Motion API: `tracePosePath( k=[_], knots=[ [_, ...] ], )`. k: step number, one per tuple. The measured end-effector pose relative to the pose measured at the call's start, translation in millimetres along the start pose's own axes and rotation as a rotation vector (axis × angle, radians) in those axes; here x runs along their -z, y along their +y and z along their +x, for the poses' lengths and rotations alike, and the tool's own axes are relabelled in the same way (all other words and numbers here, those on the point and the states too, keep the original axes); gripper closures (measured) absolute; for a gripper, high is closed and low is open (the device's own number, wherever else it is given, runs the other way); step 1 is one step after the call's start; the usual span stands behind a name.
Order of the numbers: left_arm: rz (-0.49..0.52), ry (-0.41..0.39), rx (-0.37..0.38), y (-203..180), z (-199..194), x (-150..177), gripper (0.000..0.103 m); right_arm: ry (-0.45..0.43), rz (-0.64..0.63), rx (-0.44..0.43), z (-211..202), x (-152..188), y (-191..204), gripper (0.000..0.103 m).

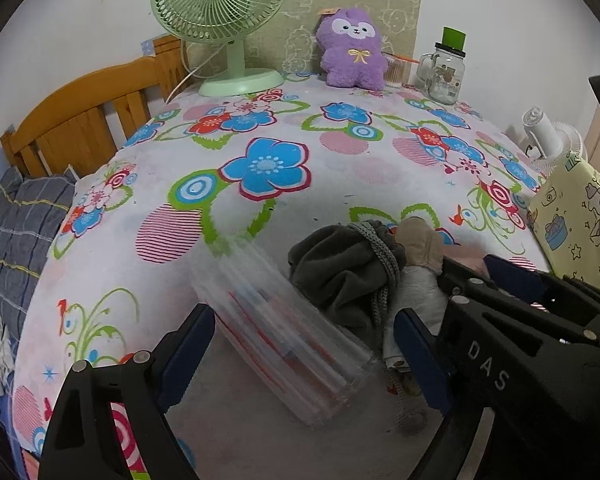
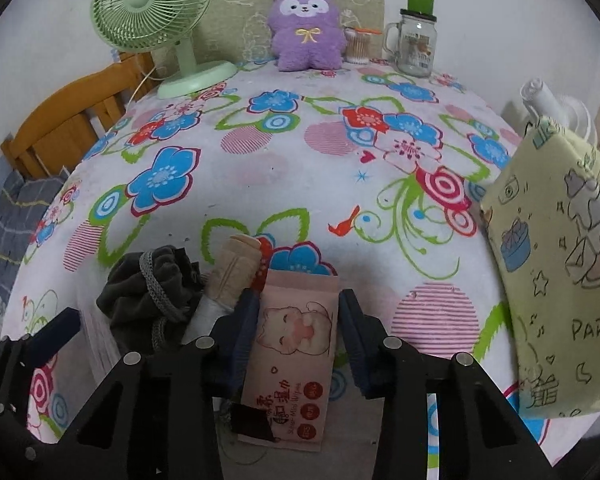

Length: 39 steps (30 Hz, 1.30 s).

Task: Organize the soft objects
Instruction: 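Grasp the pink packet with the right tool while the left tool grasps the clear tube pack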

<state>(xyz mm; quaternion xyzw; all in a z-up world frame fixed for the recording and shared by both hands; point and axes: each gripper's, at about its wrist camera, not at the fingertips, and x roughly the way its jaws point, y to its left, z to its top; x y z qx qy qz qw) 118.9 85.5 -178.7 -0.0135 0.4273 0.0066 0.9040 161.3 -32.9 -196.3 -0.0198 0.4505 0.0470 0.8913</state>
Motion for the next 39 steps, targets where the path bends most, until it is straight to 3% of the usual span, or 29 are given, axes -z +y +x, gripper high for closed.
tracePosePath(
  k=[4,7,16,18,24,39],
  knots=[
    [-0.018,-0.012,-0.012,7.6,-3.8,-2.6,0.011,-0.023,-0.004,0.008,-5.6,-3.3,0.9,0.061],
    [-0.030,-0.012,-0.009,12.0,-3.9,-3.0,0.017,-0.028,-0.009,0.009,-7.7,-4.5,2.4,0.061],
    [-0.026,-0.009,0.040,12.5,-2.8,1.5,0.052,-0.018,-0.023,0.008,-8.5,-2.3,8.1,0.061],
    [-0.036,-0.007,0.053,13.8,-4.1,1.3,0.064,-0.022,-0.025,0.009,-10.5,-1.6,8.5,0.061],
    [-0.051,-0.015,0.061,13.0,-12.1,2.4,0.080,-0.040,-0.021,0.008,-19.6,0.5,6.6,0.061],
    [-0.017,-0.091,0.046,-10.9,-50.5,-3.3,0.085,-0.111,0.017,-0.022,-59.0,1.3,-14.5,0.061]
  ],
)
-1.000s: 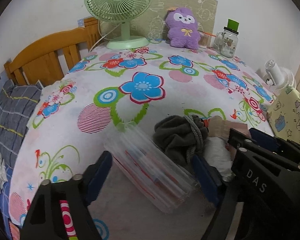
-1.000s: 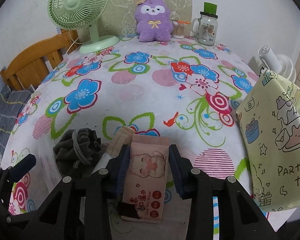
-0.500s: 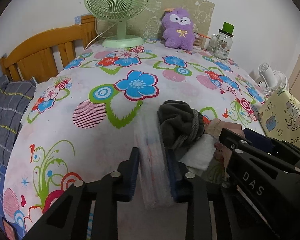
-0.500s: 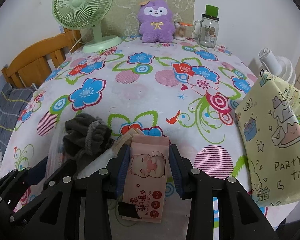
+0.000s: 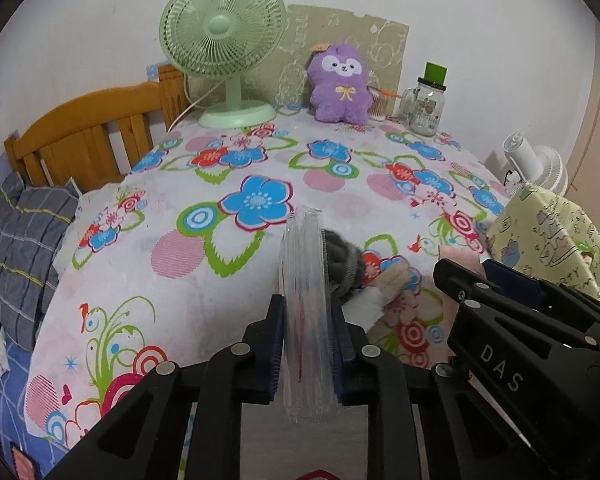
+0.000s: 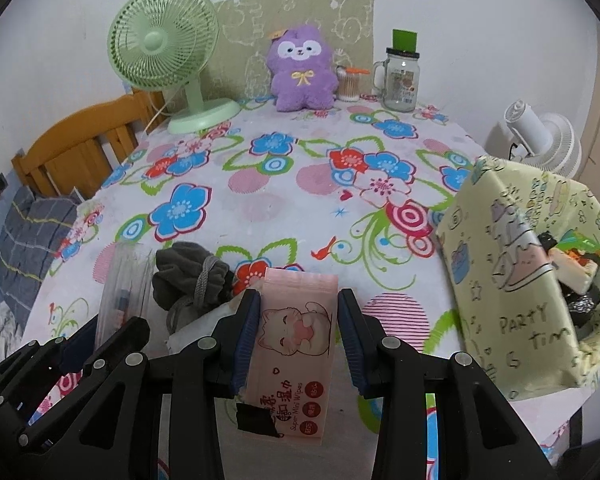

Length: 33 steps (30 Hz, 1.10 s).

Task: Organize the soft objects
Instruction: 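Grasp the pink packet with the right tool while the left tool grasps the clear tube pack, then carry the clear tube pack with the left tool while the right tool carries the pink packet to the box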

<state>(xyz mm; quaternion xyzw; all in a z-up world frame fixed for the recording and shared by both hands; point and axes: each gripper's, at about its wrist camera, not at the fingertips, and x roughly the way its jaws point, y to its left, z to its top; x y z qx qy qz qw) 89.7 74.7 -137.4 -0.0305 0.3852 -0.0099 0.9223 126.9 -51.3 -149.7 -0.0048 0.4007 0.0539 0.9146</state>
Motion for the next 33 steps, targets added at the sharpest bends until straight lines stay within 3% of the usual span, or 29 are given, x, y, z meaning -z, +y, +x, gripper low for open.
tracePosePath(
  k=[33],
  knots=[
    [0.088,-0.176,0.062,-79.2,-83.8,-45.3,0.085,-0.203,0.015,-0.005,-110.1,-42.3,-53.2,0.060]
  ],
)
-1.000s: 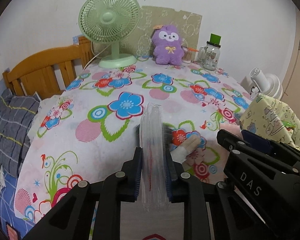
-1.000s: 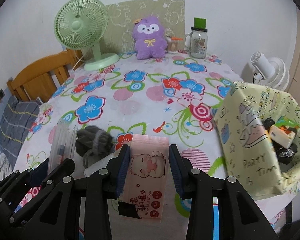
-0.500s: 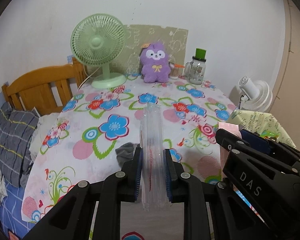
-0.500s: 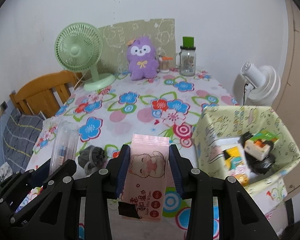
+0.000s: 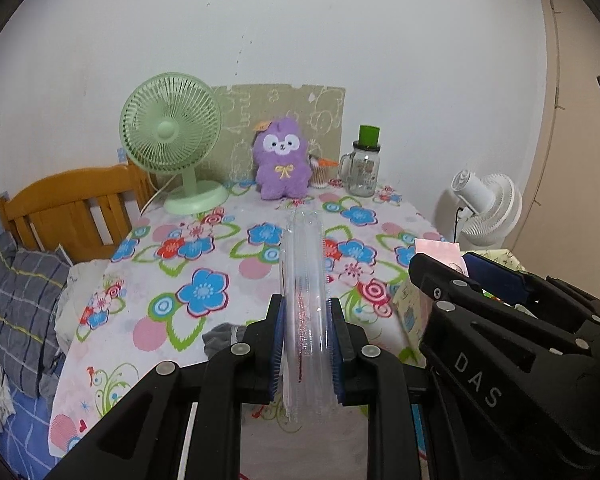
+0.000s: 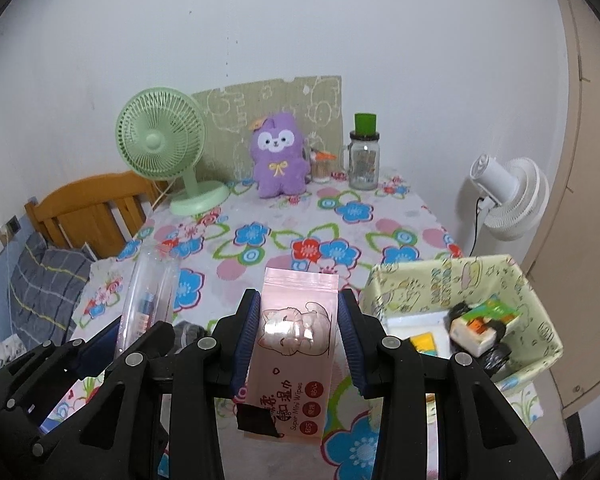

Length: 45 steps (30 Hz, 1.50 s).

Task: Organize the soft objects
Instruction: 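Carry the clear tube pack with the left tool while the right tool carries the pink packet to the box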

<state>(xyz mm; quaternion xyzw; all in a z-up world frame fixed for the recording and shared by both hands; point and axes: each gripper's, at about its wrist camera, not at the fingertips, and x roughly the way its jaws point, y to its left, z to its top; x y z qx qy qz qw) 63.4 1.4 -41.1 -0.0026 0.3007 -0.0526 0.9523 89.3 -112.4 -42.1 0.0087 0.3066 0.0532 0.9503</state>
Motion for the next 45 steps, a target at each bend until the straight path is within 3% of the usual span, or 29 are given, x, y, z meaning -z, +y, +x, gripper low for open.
tracePosePath(
  k=[24,45],
  knots=[
    [0.028,-0.043,0.049,-70.3,9.4,-24.1,0.084,-0.064,0.002,0.031,-19.7,-24.0,-61.5,0.060],
    [0.076,-0.003,0.106,-142.9,49.4,-26.7,0.082,-0.036,0.044,0.086,-1.5,-19.0,-143.6,0.060]
  ],
)
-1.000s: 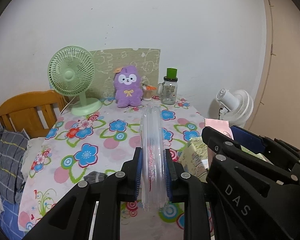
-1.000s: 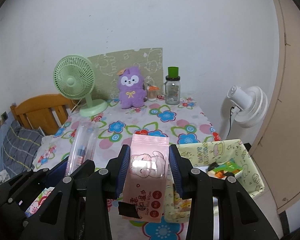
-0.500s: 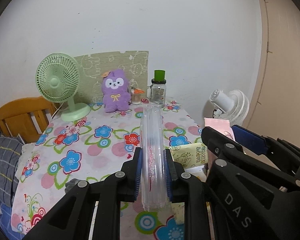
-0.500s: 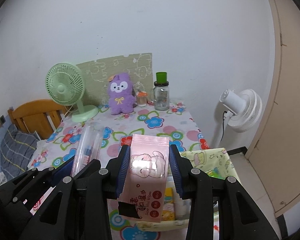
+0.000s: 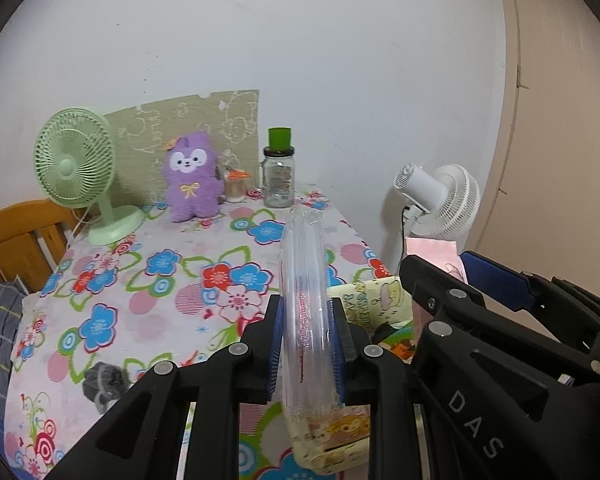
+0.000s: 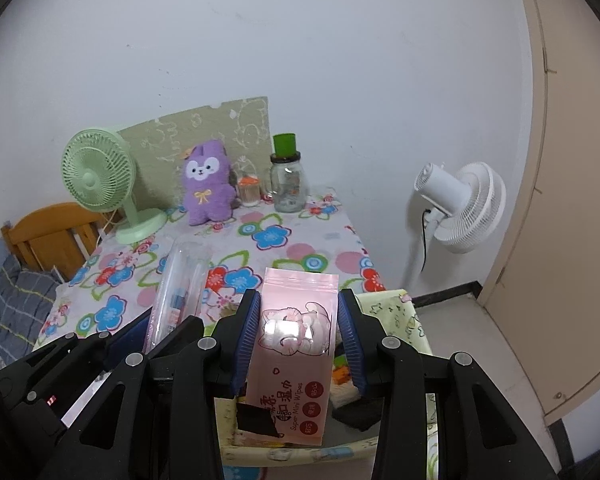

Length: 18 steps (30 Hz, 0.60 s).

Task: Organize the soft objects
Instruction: 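Carry the clear tube pack with the left tool while the right tool carries the pink packet to the box, then open the left tool into the box while the right tool releases the pink packet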

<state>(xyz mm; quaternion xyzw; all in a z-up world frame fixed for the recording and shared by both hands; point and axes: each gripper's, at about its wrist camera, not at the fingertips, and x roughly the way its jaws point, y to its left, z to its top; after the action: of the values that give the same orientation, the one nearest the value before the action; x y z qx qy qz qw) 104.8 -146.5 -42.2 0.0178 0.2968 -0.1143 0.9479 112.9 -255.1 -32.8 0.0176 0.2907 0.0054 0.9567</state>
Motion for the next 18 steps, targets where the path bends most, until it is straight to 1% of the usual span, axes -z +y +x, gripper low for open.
tracePosePath(
  k=[8,16,17,18],
  knots=[
    [-0.007,0.035,0.027,-16.1,25.1,2.0,0.079,0.029,0.001,0.016,18.8,3.4,-21.3,0.060],
    [0.004,0.089,0.041,-28.1,50.7,9.3,0.078,0.089,0.018,0.017,46.4,12.5,-39.1,0.060],
    [0.005,0.094,0.041,-28.8,52.8,9.7,0.074,0.093,0.019,0.014,48.0,13.6,-40.0,0.060],
    [0.004,0.101,0.042,-29.4,55.1,10.4,0.064,0.098,0.026,0.008,50.3,14.9,-41.6,0.059]
  ],
)
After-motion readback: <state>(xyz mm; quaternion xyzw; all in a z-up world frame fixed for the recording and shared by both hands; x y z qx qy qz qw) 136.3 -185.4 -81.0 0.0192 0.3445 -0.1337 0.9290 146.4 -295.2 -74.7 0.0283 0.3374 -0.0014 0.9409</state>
